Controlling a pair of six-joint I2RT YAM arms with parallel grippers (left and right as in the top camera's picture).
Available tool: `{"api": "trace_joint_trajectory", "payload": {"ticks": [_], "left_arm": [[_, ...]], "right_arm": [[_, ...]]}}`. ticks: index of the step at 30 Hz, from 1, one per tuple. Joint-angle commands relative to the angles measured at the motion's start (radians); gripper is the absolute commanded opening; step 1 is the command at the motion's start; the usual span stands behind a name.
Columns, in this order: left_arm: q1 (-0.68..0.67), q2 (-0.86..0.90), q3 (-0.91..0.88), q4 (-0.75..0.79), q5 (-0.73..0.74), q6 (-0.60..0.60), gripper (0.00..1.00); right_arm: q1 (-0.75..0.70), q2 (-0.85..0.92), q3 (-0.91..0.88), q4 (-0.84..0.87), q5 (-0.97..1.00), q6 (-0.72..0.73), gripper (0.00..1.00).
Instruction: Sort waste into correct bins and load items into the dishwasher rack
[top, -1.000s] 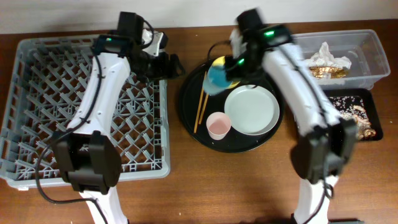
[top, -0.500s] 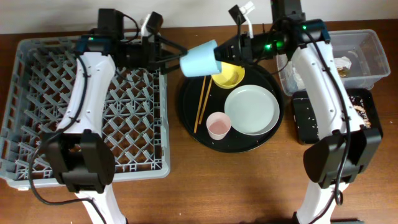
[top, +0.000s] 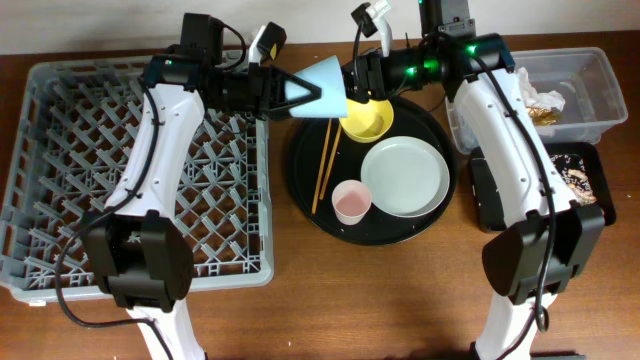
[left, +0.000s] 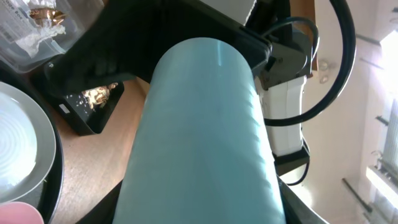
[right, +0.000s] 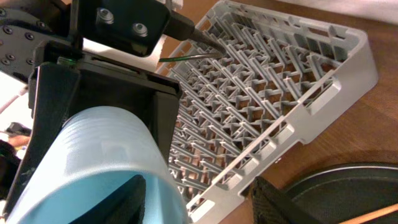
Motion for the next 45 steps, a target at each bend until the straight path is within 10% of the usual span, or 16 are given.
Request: {"api": "trace_joint_trajectory", "payload": {"ticks": [1,10,18,25,42,45], "left_arm": [[-0.002,-0.003,0.012,0.002,0.007,0.005,0.32],[0.153,-0.014,0.012,0.031,-0.116,0.005,0.24],[0.18,-0.243,0.012,-0.298,-1.326,0.005,0.24],[0.118,-0.235,-0.057,-0.628,-1.461,0.005,0.22],[-0.054,-0.235,-0.445,-0.372,-1.575,-0.015,0.23],[-0.054,-0.235,-0.445,-0.37,-1.575,-0.014,0.7]], "right_arm": [[0.008,0.0,0.002,0.002,0.016,0.0,0.62],[-0.192,-0.003,0.002,-0.071,0.043,0.022,0.88],[-0.246,-0.002,0.002,-0.341,0.544,0.022,0.93],[-0.246,-0.002,-0.039,-0.366,0.575,0.022,0.93],[-0.246,0.0,-0.061,-0.392,0.622,0.021,0.93],[-0.246,0.0,-0.061,-0.397,0.622,0.021,0.93]]}}
